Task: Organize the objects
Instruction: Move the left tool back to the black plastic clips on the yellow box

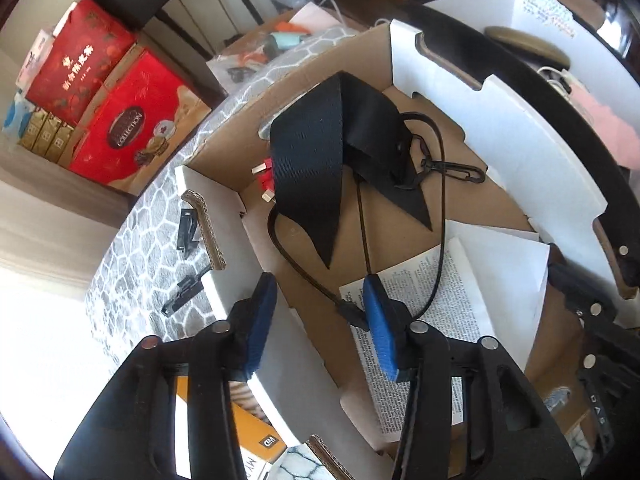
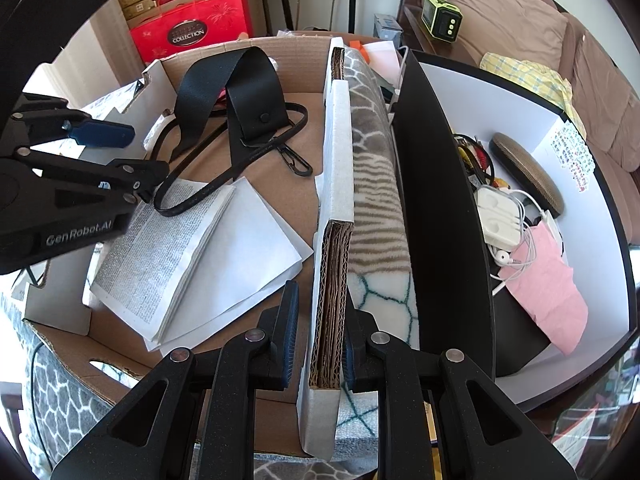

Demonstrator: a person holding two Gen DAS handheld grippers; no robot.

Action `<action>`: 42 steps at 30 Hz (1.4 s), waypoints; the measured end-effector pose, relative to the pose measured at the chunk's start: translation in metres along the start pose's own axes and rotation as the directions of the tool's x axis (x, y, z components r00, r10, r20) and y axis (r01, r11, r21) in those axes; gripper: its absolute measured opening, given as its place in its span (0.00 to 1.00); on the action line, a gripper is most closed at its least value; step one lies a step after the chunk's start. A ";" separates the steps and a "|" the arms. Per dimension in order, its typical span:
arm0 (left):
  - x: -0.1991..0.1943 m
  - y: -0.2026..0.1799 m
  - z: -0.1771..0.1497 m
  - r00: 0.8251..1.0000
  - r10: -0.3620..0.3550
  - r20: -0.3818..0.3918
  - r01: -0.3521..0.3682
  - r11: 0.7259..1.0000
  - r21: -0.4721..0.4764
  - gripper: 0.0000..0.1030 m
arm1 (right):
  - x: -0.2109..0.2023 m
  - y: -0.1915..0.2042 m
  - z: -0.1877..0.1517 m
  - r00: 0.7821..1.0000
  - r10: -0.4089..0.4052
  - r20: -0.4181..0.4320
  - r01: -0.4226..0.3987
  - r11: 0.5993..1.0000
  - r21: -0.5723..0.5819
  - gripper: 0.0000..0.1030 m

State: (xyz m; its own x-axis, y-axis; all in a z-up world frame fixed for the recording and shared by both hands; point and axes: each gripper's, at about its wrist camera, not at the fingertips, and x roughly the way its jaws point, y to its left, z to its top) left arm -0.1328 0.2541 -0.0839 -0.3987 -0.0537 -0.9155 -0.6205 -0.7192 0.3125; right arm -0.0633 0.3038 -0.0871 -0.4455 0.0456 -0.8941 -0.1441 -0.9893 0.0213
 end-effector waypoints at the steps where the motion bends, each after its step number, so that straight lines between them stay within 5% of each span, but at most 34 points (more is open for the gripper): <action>1: 0.000 0.002 0.000 1.000 -0.007 0.002 0.007 1.000 -0.005 0.38 | 0.000 0.000 0.000 1.000 0.000 0.000 0.000 1.000 0.001 0.18; 5: -0.013 0.017 -0.002 0.992 -0.125 0.020 0.126 0.989 -0.073 0.41 | 0.000 0.000 0.000 1.000 0.000 0.000 0.000 1.000 0.000 0.18; 9: -0.037 0.052 -0.001 0.954 -0.285 0.092 0.297 0.943 -0.153 0.58 | 0.000 0.000 0.000 1.000 0.000 -0.001 0.000 1.000 0.000 0.18; 14: -0.052 0.102 -0.002 0.929 -0.337 0.155 0.368 0.894 -0.256 0.71 | 0.000 0.000 0.000 1.000 0.000 0.000 0.000 1.000 0.000 0.18; 23: -0.032 0.174 -0.011 0.946 -0.296 0.133 0.325 0.860 -0.393 0.82 | 0.000 0.000 0.000 1.000 0.000 -0.001 0.000 1.000 0.000 0.18; 32: 0.011 0.209 -0.024 0.957 -0.268 0.107 0.287 0.847 -0.448 0.82 | 0.000 0.000 0.000 1.000 0.000 -0.001 0.000 1.000 0.000 0.18; 37: 0.021 0.208 -0.025 0.962 -0.240 0.130 0.272 0.876 -0.398 0.78 | 0.000 0.000 0.000 1.000 0.000 -0.001 0.000 1.000 0.001 0.18; 42: 0.030 0.201 -0.024 0.958 -0.248 0.143 0.282 0.907 -0.313 0.58 | 0.000 0.000 0.000 1.000 0.000 -0.001 0.000 1.000 0.001 0.18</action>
State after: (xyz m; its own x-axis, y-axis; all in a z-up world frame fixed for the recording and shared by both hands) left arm -0.2537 0.0910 -0.0550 -0.3241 0.2258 -0.9187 -0.4638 -0.8843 -0.0537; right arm -0.0634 0.3043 -0.0873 -0.4450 0.0458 -0.8944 -0.1451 -0.9892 0.0216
